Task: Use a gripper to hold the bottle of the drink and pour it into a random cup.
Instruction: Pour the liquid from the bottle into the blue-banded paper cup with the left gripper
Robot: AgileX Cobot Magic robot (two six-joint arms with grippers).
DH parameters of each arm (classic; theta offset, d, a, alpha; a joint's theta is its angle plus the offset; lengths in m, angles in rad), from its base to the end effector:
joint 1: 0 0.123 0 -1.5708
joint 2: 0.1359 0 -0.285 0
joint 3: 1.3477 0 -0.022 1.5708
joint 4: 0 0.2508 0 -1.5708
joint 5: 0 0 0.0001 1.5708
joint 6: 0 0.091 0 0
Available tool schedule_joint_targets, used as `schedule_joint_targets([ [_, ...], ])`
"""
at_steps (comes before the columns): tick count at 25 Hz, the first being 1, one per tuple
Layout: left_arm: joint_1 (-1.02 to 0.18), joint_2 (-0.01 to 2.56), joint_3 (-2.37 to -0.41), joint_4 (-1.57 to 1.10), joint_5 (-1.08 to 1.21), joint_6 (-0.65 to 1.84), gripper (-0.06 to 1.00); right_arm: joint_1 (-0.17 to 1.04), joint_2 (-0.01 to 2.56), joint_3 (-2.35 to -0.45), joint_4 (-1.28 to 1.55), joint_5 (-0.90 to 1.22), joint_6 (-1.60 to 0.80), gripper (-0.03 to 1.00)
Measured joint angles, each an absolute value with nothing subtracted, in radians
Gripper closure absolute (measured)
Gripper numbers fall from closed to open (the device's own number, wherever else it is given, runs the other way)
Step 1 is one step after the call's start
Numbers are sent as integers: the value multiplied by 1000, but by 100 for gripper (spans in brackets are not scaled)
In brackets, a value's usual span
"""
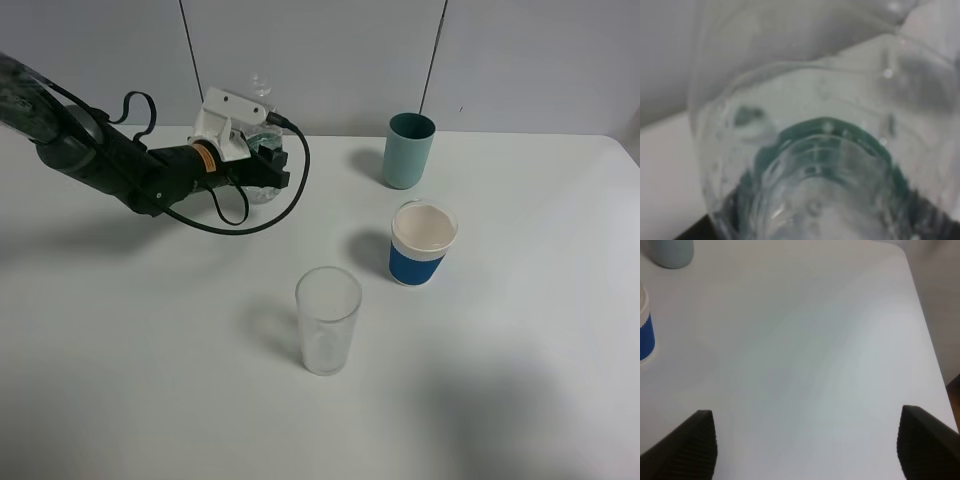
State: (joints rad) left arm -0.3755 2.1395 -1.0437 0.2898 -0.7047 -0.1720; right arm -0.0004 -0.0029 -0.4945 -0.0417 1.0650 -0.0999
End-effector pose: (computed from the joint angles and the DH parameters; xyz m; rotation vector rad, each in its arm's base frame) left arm 0.3861 -0.1703 0.1110 0.5284 1.8348 -0.3964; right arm -0.0049 -0.0033 0.2755 -0.1001 2.0499 -0.1124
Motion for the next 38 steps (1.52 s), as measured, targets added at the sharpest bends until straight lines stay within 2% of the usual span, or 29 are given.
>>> schedule_joint_targets([
  [5, -422, 1981, -1027, 234, -556, -52, 48, 0, -3, -494, -42, 1065, -100, 23],
  [10, -482, 1864, -1024, 82, -402, 243, 48, 0, -3, -494, -42, 1065, -100, 23],
  [17, -574, 1782, -1018, -228, -333, 576, 48, 0, -3, -494, -42, 1065, -100, 23],
  [25, -718, 1774, -1017, -698, -348, 1129, 48, 0, -3, -494, -42, 1065, -100, 23],
  [31, -812, 1773, -1017, -1032, -464, 1611, 48, 0, -3, -494, -42, 1065, -100, 23],
  [34, -846, 1773, -1017, -1179, -532, 1768, 48, 0, -3, -494, -42, 1065, -100, 23],
  [38, -867, 1773, -1017, -1297, -656, 1832, 48, 0, -3, -494, -42, 1065, -100, 23],
])
